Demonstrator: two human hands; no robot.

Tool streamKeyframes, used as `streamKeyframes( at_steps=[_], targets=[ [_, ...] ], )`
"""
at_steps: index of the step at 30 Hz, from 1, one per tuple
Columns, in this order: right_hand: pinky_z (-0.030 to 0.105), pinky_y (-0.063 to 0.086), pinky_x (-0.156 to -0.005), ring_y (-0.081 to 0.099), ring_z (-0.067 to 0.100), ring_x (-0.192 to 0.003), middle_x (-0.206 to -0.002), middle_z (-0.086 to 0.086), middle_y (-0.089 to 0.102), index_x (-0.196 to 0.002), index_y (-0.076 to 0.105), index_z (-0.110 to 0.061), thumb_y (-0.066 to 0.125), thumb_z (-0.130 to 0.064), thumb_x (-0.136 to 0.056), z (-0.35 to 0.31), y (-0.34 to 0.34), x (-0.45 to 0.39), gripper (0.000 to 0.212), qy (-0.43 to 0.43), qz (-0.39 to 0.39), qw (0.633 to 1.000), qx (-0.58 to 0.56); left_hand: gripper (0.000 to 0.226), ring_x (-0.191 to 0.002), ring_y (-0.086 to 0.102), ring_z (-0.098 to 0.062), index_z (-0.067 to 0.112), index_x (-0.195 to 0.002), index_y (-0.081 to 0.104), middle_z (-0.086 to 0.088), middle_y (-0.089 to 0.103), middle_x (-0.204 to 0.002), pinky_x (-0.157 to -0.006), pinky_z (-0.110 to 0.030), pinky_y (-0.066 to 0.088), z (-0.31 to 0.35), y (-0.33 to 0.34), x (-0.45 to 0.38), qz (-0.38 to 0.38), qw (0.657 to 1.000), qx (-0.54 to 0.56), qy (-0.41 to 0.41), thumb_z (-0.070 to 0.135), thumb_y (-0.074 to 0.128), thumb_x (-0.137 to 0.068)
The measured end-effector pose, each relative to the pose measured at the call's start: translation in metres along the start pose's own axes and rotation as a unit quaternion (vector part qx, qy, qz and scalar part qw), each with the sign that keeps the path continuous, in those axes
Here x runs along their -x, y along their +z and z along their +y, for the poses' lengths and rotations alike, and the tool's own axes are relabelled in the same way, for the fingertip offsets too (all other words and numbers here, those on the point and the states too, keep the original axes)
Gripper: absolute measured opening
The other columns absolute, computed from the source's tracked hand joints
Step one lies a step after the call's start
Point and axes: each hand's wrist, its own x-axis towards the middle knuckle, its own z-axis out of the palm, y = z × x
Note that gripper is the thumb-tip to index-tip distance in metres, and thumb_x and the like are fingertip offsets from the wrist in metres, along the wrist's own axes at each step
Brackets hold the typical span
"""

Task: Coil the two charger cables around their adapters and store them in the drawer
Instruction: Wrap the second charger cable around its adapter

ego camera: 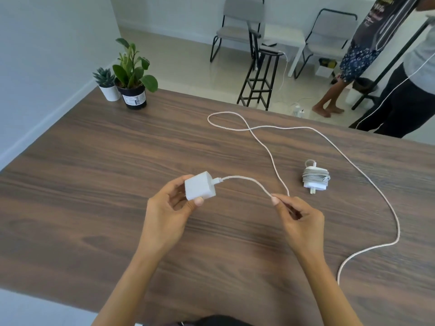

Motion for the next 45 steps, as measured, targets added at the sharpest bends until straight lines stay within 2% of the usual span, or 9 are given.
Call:
streamKeyframes(
  at_steps=[5,8,14,18,24,32,39,42,45],
  targets=[
    [0.027,0.048,-0.064,0.059,0.016,-0.064,-0.069,-0.004,0.069,-0.077,0.07,-0.047,0.072,-0.016,-0.08,0.004,0.003,0.009,0.032,-0.013,-0.017,0.997,0.076,0.048,-0.098,0.067,-0.004,0.013,-0.117,0.06,0.004,0.069,-0.11,-0.083,-0.016,0.052,0.004,0.032,0.002,-0.073,0.997,0.021,-0.021,-0.002,0.074,-0.074],
    [0.028,0.044,-0.056,0.047,0.013,-0.055,-0.056,-0.002,0.054,-0.083,0.074,-0.04,0.072,-0.021,-0.08,0.005,0.0,0.011,0.02,-0.061,-0.065,0.975,0.202,0.05,-0.103,0.066,-0.006,0.016,-0.119,0.059,0.002,0.068,-0.114,-0.088,-0.023,0.053,-0.002,0.042,0.001,-0.082,0.996,0.022,-0.035,-0.001,0.074,-0.074],
    [0.009,0.031,-0.056,0.05,-0.003,-0.067,-0.066,-0.011,0.048,-0.094,0.07,-0.047,0.066,-0.03,-0.084,-0.008,-0.006,0.013,0.02,-0.091,-0.215,0.933,0.275,0.052,-0.094,0.065,0.008,0.017,-0.121,0.056,0.009,0.067,-0.107,-0.079,-0.007,0.048,-0.009,0.052,-0.002,-0.08,0.996,-0.038,-0.02,-0.003,0.073,-0.076],
    [0.01,0.032,-0.058,0.052,0.001,-0.073,-0.072,-0.01,0.051,-0.092,0.068,-0.048,0.07,-0.023,-0.081,-0.015,-0.011,0.007,0.027,-0.108,-0.209,0.943,0.235,0.054,-0.095,0.064,0.009,0.017,-0.122,0.057,0.013,0.066,-0.104,-0.082,-0.007,0.048,-0.013,0.051,-0.004,-0.097,0.993,-0.074,-0.005,-0.003,0.073,-0.075],
    [0.036,0.048,-0.065,0.056,0.008,-0.069,-0.072,-0.013,0.055,-0.085,0.071,-0.043,0.075,-0.021,-0.077,-0.023,-0.011,-0.007,0.024,-0.08,-0.17,0.975,0.119,0.055,-0.102,0.066,-0.005,0.026,-0.115,0.06,0.003,0.067,-0.115,-0.084,-0.016,0.051,-0.016,0.047,-0.001,-0.16,0.985,-0.063,-0.013,-0.005,0.075,-0.073],
    [0.02,0.046,-0.065,0.059,0.007,-0.066,-0.074,-0.007,0.071,-0.079,0.077,-0.021,0.077,-0.015,-0.075,-0.023,-0.008,-0.024,0.008,0.023,-0.116,0.992,-0.046,0.051,-0.098,0.067,-0.01,0.013,-0.109,0.063,0.007,0.073,-0.104,-0.08,-0.021,0.052,-0.005,0.047,0.008,-0.237,0.97,0.009,-0.056,-0.013,0.074,-0.067],
    [0.033,0.046,-0.065,0.055,0.015,-0.067,-0.071,0.013,0.072,-0.076,0.078,-0.022,0.074,-0.022,-0.08,-0.01,0.001,-0.015,0.005,0.096,-0.098,0.988,-0.072,0.051,-0.102,0.067,-0.012,0.014,-0.111,0.063,0.002,0.071,-0.109,-0.082,-0.019,0.052,-0.001,0.046,0.01,-0.184,0.981,0.059,-0.025,-0.011,0.074,-0.068],
    [0.031,0.037,-0.06,0.043,0.012,-0.06,-0.056,0.0,0.056,-0.069,0.077,-0.028,0.074,-0.023,-0.08,-0.007,0.007,-0.004,0.013,0.107,-0.116,0.987,-0.032,0.051,-0.102,0.067,-0.012,0.009,-0.114,0.062,0.003,0.071,-0.108,-0.082,-0.019,0.053,0.0,0.044,0.003,-0.126,0.989,0.077,-0.021,-0.011,0.073,-0.068],
    [0.028,0.044,-0.063,0.052,0.008,-0.058,-0.059,-0.004,0.068,-0.075,0.078,-0.027,0.074,-0.023,-0.078,-0.013,0.011,0.009,0.007,0.109,-0.152,0.982,-0.001,0.049,-0.098,0.068,-0.007,0.012,-0.113,0.062,0.008,0.071,-0.106,-0.082,-0.019,0.054,0.001,0.045,-0.003,-0.074,0.995,0.067,-0.008,-0.01,0.073,-0.07]
  ],
)
